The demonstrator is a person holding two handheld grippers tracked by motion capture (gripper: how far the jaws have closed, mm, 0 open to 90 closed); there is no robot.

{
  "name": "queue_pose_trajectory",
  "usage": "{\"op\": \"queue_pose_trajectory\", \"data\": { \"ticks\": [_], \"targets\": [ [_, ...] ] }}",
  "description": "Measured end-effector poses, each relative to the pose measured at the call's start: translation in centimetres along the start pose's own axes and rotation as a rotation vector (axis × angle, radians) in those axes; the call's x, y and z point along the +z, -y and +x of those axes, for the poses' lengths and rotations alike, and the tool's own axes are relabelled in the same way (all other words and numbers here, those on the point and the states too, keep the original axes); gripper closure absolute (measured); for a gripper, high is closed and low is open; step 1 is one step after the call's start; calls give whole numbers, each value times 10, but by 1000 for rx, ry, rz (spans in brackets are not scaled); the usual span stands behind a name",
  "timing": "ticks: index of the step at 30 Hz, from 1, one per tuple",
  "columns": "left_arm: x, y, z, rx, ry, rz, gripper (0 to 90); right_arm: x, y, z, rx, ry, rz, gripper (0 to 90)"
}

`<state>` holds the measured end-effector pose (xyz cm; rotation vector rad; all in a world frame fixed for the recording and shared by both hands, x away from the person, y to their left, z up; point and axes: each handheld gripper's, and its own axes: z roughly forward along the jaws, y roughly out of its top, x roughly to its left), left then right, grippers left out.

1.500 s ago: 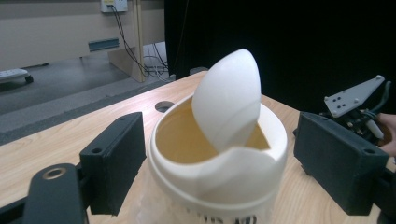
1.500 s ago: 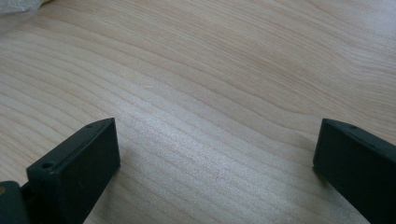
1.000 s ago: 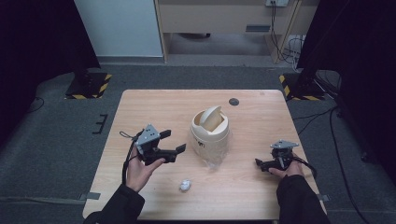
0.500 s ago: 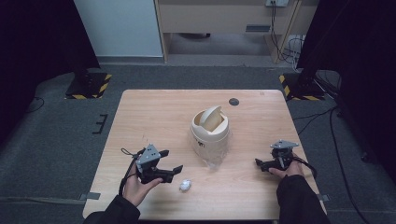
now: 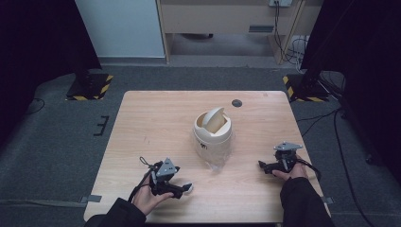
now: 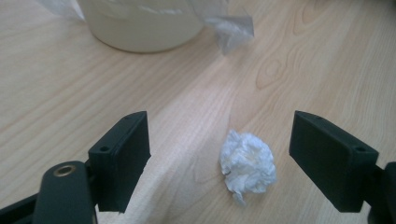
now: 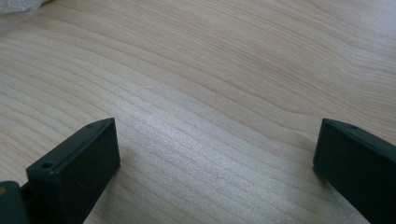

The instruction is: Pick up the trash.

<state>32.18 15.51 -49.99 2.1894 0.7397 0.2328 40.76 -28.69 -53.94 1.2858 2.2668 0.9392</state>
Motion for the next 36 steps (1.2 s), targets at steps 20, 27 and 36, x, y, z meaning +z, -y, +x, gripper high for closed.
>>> {"op": "queue_pose_trajectory", "data": {
  "ticks": [20, 27, 36],
  "targets": [
    [19, 4, -10, 48, 25, 138, 366, 0, 0, 0, 2, 0, 1, 7],
    [21, 3, -12, 44, 24, 171, 491, 0, 0, 0, 2, 0, 1, 7],
    [20, 1, -12, 27, 23, 187, 637, 0, 0, 0, 1, 0, 1, 7]
  ]
}}
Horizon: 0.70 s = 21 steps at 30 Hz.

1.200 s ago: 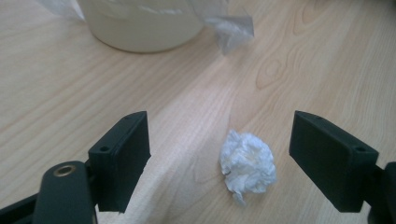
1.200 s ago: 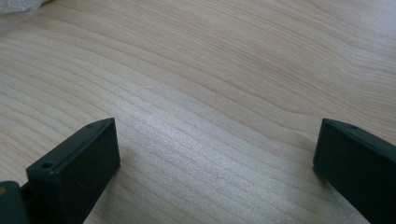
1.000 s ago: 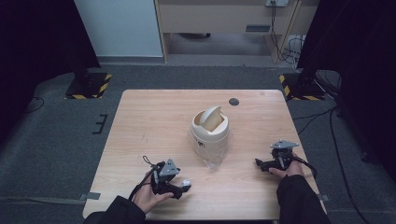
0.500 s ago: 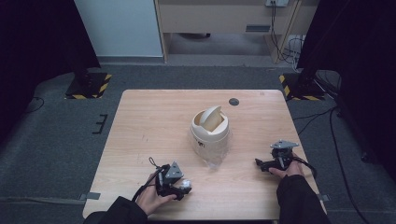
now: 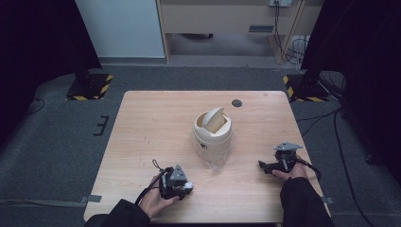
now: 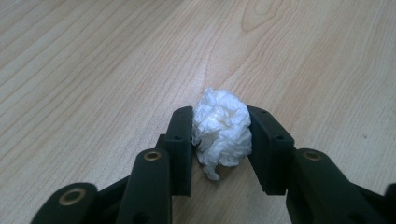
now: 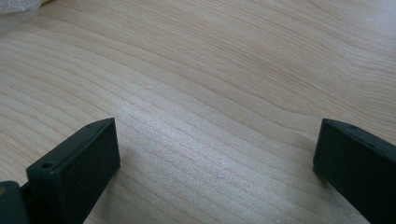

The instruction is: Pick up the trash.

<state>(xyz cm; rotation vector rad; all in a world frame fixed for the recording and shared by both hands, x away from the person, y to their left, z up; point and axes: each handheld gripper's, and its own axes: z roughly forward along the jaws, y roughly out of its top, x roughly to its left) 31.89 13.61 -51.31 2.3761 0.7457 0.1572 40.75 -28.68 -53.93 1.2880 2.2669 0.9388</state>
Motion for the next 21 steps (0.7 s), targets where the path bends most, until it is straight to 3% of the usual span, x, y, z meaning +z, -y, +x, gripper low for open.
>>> {"op": "queue_pose_trajectory", "data": {
  "ticks": [6, 21],
  "targets": [
    [-4, -1, 2, -13, 3, -18, 646, 0, 0, 0, -2, 0, -1, 7],
    [-35, -5, 19, -98, -30, -214, 643, 0, 0, 0, -2, 0, -1, 7]
  ]
}}
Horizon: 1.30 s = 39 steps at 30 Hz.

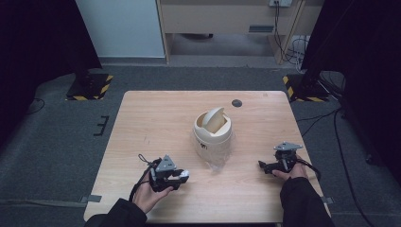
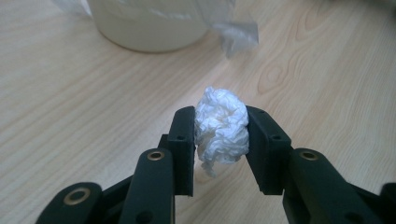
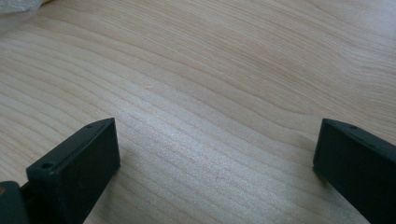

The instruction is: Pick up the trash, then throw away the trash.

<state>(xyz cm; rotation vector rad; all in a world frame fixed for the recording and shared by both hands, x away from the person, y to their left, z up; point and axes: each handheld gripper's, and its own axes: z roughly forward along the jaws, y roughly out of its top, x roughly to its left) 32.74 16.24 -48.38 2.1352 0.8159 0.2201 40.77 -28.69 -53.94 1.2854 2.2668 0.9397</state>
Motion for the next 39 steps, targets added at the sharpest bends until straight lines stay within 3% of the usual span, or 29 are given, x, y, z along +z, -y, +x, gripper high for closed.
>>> {"op": "queue_pose_trajectory", "data": {
  "ticks": [5, 6, 7, 8, 14, 16, 25, 32, 39],
  "targets": [
    [-11, -3, 6, -22, -22, -58, 642, 0, 0, 0, 2, 1, 0, 6],
    [-18, -5, 10, -42, -31, -103, 642, 0, 0, 0, 0, 0, 0, 6],
    [-18, -5, 10, -42, -31, -103, 640, 0, 0, 0, 0, 0, 0, 6],
    [-24, -6, 13, -53, -38, -133, 640, 0, 0, 0, 1, 0, 0, 6],
    [-34, -10, 18, -63, -65, -194, 639, 0, 0, 0, 0, 0, 0, 6],
    [-40, -14, 21, -75, -74, -237, 637, 0, 0, 0, 0, 0, 0, 7],
    [-54, -19, 33, -101, -97, -315, 630, 0, 0, 0, 1, 1, -1, 6],
    [-67, -28, 53, -153, -125, -399, 631, 0, 0, 0, 0, 1, -1, 6],
    [-71, -37, 63, -155, -140, -431, 631, 0, 0, 0, 0, 1, -2, 6]
  ]
}}
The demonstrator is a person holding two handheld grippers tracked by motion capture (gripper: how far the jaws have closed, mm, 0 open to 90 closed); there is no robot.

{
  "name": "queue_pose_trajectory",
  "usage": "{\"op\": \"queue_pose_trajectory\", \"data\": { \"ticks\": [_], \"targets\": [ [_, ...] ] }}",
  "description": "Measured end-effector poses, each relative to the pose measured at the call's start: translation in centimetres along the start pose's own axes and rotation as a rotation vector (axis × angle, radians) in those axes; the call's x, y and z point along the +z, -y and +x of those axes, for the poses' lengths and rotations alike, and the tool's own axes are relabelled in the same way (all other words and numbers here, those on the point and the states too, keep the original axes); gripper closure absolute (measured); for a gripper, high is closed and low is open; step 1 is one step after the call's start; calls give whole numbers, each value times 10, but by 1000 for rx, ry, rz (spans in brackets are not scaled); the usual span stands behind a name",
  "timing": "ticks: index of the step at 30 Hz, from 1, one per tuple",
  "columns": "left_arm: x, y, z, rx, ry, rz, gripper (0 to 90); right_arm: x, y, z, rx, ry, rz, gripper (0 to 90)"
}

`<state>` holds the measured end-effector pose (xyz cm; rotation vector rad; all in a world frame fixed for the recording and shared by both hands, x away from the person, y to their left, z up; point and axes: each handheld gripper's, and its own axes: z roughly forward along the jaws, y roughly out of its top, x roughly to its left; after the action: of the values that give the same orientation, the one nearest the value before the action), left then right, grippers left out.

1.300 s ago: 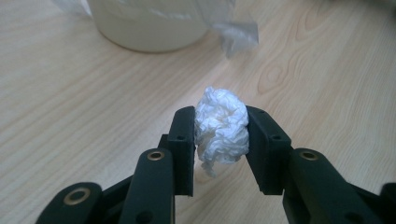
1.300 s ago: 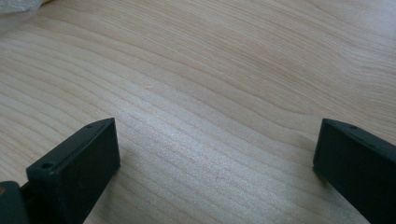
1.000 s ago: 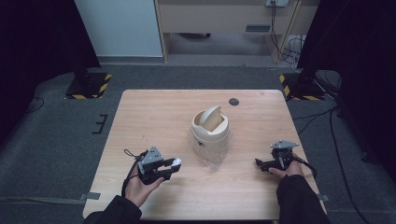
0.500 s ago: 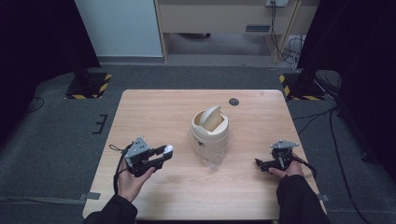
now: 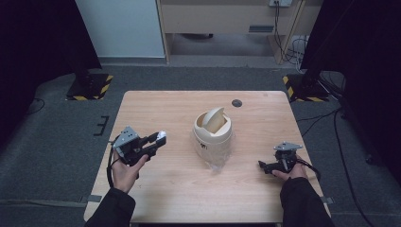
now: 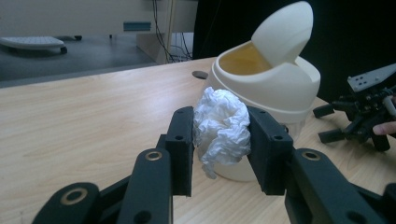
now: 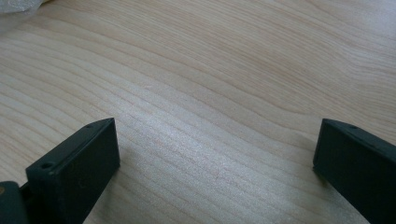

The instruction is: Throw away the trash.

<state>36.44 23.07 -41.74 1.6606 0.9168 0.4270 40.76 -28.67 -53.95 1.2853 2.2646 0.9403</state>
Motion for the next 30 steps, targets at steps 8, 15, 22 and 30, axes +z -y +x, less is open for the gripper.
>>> {"op": "queue_pose_trajectory", "data": {
  "ticks": [8, 15, 22, 30],
  "targets": [
    [6, -13, 7, 8, -8, -34, 629, 0, 0, 0, 0, 0, 0, 6],
    [14, -24, 10, 13, -18, -54, 627, 0, 0, 0, 0, 0, 0, 6],
    [27, -34, 10, 13, -18, -68, 624, 0, 0, 0, -1, 0, 0, 6],
    [44, -42, 7, 18, -3, -64, 620, 0, 0, 0, -1, 0, 0, 6]
  ]
}}
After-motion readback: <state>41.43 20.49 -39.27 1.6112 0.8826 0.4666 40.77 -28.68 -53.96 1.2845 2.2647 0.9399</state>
